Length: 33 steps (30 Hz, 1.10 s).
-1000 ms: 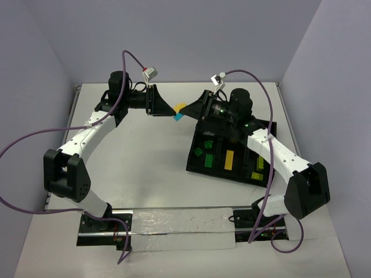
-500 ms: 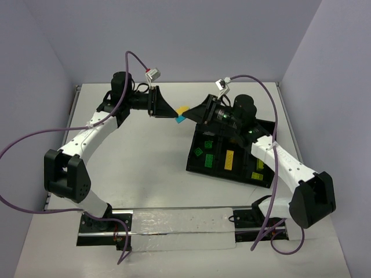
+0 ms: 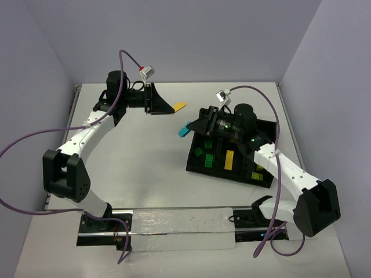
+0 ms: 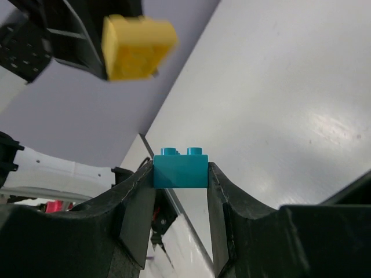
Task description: Sort the legos into containers by color
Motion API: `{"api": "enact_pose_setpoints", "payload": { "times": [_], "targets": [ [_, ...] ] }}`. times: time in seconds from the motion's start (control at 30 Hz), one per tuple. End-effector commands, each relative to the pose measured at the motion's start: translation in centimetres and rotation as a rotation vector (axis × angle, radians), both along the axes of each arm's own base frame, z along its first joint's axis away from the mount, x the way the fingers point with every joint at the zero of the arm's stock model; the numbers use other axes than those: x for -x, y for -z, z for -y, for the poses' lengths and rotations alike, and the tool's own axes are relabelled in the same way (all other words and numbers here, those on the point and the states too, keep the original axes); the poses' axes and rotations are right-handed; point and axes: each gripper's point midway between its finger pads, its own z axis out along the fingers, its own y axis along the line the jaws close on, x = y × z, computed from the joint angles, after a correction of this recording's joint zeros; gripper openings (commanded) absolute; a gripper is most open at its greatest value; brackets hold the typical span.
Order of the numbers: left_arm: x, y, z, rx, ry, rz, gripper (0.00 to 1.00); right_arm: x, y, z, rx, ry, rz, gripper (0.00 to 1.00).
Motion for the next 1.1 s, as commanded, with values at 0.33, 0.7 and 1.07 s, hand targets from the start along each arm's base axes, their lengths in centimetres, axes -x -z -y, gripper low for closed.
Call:
{"api": "enact_pose_setpoints", "payload": {
  "times": [0.33,0.7,1.07],
  "targets": [
    [0.0,-2.9,-0.9,0.027,-0.039,0.094,0.00,-2.2,1.8,3.7,0.200,0.201,-0.018,0.22],
    [-0.1,-3.1,-1.2,0.014,-0.056,0.101,0.00,-5.2,4.5,14.7,0.400,0.589,-0.132,0.22],
    [-1.6,-2.8,-1.1,-0.028,-0.116,0.084,0.00,-8.0,5.8,17.7,0.513,0.723,-0.179,0.22]
  ]
}}
